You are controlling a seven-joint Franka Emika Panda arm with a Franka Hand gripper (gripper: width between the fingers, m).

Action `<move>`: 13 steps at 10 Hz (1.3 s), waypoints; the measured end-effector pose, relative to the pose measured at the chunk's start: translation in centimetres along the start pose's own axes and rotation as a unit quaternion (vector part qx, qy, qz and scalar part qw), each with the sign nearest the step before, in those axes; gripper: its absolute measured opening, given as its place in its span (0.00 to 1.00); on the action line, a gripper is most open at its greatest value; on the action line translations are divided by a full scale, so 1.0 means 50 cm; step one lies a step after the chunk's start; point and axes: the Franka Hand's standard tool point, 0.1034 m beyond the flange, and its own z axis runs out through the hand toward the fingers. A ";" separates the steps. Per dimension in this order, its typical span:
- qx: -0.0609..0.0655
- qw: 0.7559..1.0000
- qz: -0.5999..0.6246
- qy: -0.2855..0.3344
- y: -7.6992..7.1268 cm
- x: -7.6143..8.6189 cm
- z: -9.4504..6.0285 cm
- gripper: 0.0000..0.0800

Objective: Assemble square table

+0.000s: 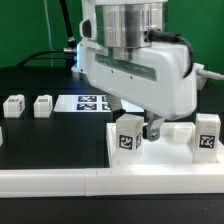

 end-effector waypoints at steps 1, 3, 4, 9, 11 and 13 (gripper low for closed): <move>-0.001 0.997 -0.072 0.003 0.007 0.000 0.015 0.81; 0.001 0.991 -0.131 0.010 0.008 0.009 0.016 0.81; 0.001 0.991 -0.130 0.010 0.008 0.009 0.017 0.70; 0.004 1.000 0.017 0.009 0.008 0.009 0.017 0.36; 0.006 0.994 0.112 0.007 0.011 0.012 0.017 0.36; 0.011 0.970 0.242 -0.001 0.019 0.019 0.017 0.36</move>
Offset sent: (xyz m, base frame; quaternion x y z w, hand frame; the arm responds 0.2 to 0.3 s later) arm 0.0000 0.0000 0.0000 0.0000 0.0000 -0.0650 0.9979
